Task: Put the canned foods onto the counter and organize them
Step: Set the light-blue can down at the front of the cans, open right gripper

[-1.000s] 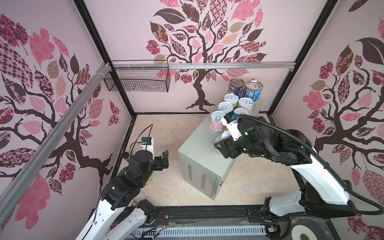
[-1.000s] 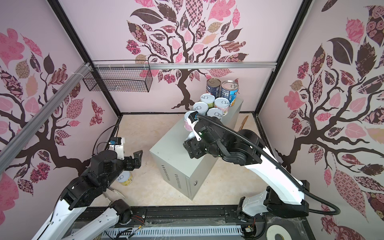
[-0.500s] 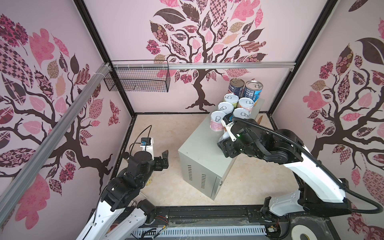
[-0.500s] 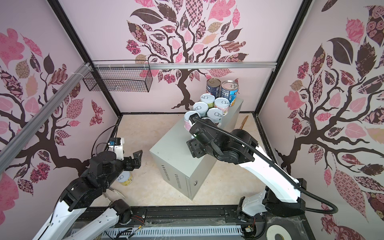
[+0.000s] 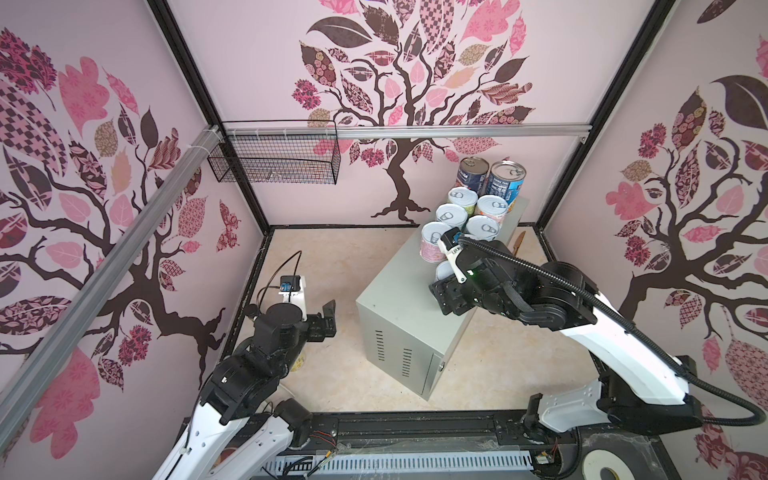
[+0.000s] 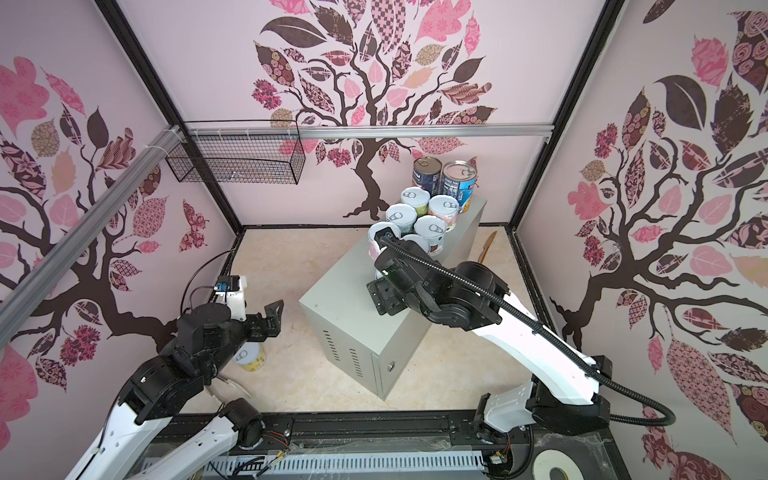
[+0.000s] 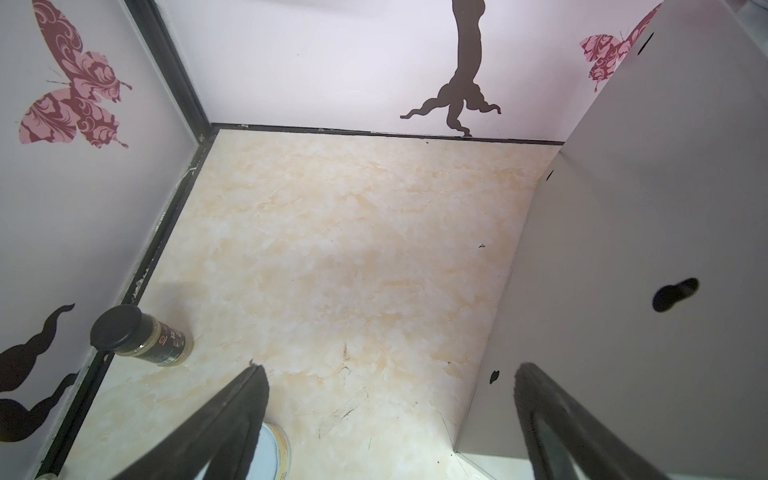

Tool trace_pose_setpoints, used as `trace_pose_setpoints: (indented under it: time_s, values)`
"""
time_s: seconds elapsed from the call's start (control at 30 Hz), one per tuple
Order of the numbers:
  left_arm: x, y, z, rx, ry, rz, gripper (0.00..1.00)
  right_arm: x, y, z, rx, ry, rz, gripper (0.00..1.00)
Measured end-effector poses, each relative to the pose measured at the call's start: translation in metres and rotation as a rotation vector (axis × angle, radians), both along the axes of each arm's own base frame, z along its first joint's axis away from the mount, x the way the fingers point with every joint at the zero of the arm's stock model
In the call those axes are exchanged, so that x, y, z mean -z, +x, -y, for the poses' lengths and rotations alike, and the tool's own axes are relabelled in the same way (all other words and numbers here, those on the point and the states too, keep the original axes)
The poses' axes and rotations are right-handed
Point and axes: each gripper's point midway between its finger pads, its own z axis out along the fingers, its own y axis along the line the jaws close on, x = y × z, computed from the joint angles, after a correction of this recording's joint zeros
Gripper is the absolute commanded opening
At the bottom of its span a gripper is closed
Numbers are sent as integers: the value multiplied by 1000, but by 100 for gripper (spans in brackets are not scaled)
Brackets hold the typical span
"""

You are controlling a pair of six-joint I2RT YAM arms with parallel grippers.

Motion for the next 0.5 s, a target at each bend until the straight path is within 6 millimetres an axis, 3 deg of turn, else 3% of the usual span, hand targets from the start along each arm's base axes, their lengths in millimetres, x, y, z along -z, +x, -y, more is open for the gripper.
trace_pose_setpoints:
  time_s: [0.37, 0.5]
  values:
    - [0, -4, -6, -7, 37, -4, 96, -8, -5, 4, -25, 23, 12, 93]
    - [-20, -9, -12, -4, 56, 25, 95, -14, -9, 4, -43, 40, 17, 94]
